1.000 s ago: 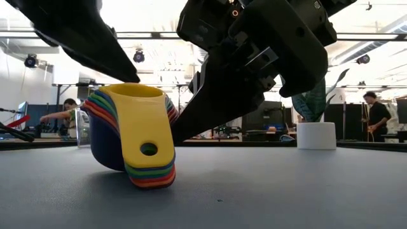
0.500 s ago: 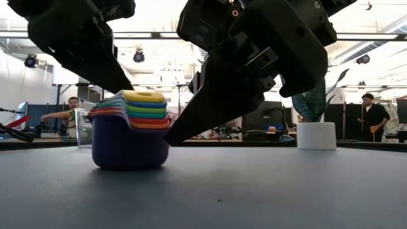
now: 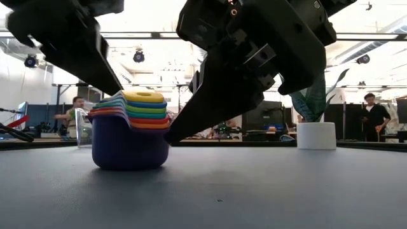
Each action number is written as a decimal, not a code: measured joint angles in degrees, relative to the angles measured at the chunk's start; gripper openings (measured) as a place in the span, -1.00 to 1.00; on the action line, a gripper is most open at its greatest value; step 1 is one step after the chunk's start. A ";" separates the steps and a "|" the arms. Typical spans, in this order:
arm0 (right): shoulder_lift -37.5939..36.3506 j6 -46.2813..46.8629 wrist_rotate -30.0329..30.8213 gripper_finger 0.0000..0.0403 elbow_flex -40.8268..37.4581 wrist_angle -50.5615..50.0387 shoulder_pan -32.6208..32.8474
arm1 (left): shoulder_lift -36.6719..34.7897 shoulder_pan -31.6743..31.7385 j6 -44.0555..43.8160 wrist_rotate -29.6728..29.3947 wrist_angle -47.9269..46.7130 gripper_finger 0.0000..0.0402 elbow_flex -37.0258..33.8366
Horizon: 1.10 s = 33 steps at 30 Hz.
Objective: Nest measuring cups in basket
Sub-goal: Put the nest measuring cups into the transparent bin
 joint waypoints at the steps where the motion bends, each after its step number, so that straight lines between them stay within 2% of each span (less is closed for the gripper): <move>1: 0.00 0.07 -0.11 -0.96 0.00 0.31 0.03 | -0.79 -0.34 -0.93 -0.03 -1.34 0.16 0.00; 6: 0.00 0.39 -0.13 -0.96 0.00 0.90 0.11 | -4.49 -2.47 -6.07 -0.35 -6.43 0.16 0.00; 13: 0.02 1.00 -0.13 -0.96 -0.02 2.05 0.11 | -5.01 -8.07 -10.50 -0.43 -4.27 0.15 0.00; 18: 0.03 1.53 -0.14 -0.96 -0.02 2.35 0.11 | -3.47 -13.85 -15.99 -3.06 -3.50 0.15 0.00; 23: 0.07 2.08 -0.18 -0.96 -0.02 4.16 0.11 | -1.05 -17.39 -23.40 -3.26 -3.41 0.15 0.00; 29: 0.07 2.10 -0.16 -0.96 -0.02 6.81 0.11 | 3.65 -18.11 -29.03 0.08 -3.41 0.15 -0.02; 33: 0.09 2.11 -0.16 -0.96 -0.02 7.92 0.09 | 5.96 -17.91 -29.42 0.03 -3.45 0.15 -0.02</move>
